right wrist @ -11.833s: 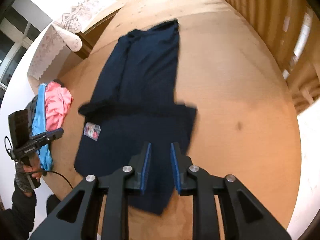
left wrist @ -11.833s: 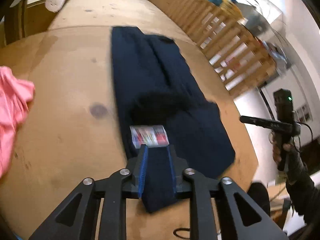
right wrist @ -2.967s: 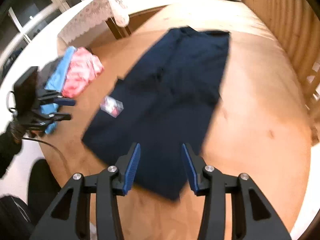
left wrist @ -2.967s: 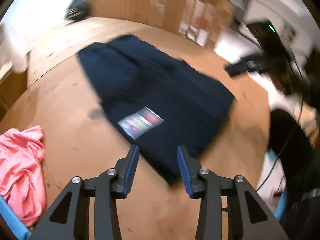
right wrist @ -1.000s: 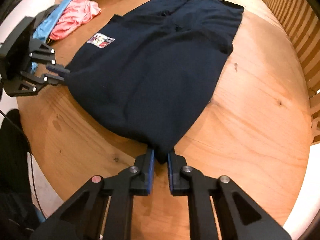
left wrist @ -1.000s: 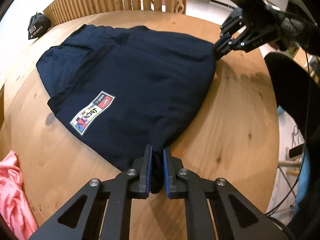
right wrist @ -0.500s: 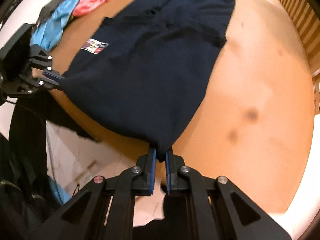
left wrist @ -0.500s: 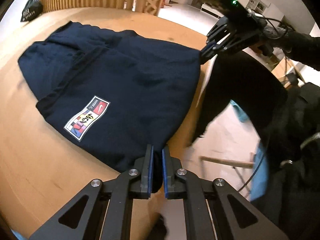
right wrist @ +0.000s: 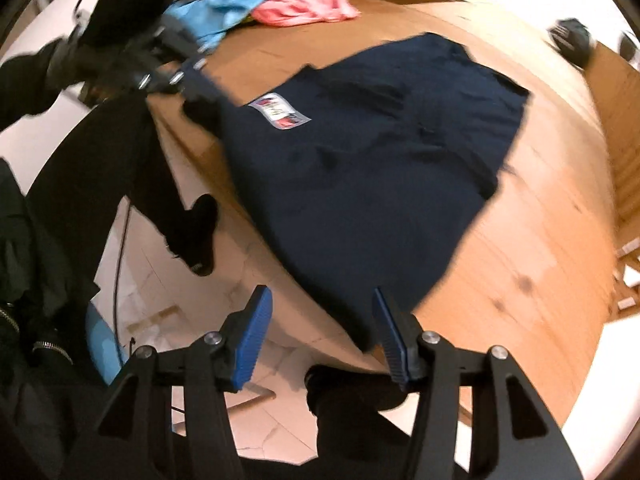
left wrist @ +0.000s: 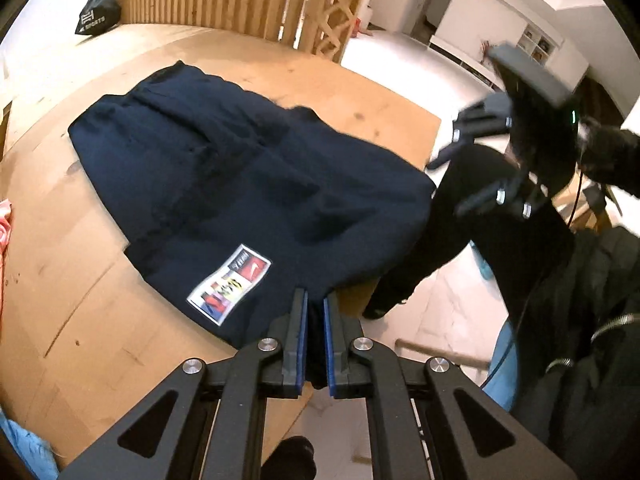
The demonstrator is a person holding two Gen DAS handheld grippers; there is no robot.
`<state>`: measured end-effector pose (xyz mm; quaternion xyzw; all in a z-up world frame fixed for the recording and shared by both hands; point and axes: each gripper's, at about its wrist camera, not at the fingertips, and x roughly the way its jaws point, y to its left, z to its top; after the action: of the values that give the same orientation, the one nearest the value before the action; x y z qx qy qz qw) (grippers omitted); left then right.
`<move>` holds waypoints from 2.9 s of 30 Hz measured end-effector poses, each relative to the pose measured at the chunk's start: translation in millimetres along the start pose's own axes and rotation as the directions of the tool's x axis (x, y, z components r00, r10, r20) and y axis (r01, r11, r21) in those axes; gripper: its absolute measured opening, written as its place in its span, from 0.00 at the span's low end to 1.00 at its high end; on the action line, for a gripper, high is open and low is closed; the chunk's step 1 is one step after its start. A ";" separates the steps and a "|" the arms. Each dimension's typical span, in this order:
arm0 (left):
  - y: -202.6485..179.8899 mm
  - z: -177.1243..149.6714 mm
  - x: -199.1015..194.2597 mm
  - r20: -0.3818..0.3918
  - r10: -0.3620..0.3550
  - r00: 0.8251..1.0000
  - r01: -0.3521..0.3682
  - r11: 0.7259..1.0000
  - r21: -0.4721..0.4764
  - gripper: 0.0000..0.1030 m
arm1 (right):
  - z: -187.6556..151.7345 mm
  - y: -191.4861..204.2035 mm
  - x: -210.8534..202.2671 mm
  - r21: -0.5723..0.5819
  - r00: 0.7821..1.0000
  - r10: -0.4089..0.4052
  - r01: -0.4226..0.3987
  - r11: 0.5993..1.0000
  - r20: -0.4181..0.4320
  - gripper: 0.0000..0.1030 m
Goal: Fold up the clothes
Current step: 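Lift the navy bundle with both grippers and flip it over, then lower the flipped bundle onto the table with both grippers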
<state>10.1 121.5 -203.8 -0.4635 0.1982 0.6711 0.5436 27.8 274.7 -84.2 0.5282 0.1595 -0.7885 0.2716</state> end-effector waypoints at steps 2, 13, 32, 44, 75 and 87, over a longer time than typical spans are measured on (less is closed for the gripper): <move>-1.6 2.4 -0.8 -0.003 0.007 1.000 -0.007 1.000 0.005 0.06 | -5.9 7.2 11.1 -0.040 1.000 -0.022 0.022 0.999 -0.020 0.50; -10.9 9.6 -12.4 0.016 0.029 0.999 -0.030 0.999 0.032 0.06 | -9.9 -17.4 8.8 0.003 0.992 -0.118 0.118 0.993 -0.044 0.10; 213.0 191.2 -39.7 0.179 0.200 0.963 -0.202 0.979 -0.007 0.06 | 230.1 -264.9 -5.5 0.156 0.976 -0.177 0.157 0.975 0.125 0.09; 298.3 204.6 47.1 0.070 0.152 0.986 -0.150 0.988 -0.035 0.06 | 258.3 -341.7 105.1 0.190 0.993 -0.112 0.116 0.975 -0.030 0.09; 334.4 208.4 56.7 -0.016 0.143 0.990 -0.144 0.983 -0.114 0.21 | 217.5 -400.8 96.2 0.439 0.989 0.143 -0.139 0.888 0.023 0.40; 312.8 206.8 85.5 -0.081 0.129 0.988 -0.131 0.991 -0.022 0.09 | 223.3 -385.8 99.7 0.391 0.987 0.155 -0.161 0.906 0.046 0.31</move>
<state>-357.9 224.1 -248.0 -0.4832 0.2402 0.6889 0.4840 -398.5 437.7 -102.3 0.5775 -0.0472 -0.7836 0.2239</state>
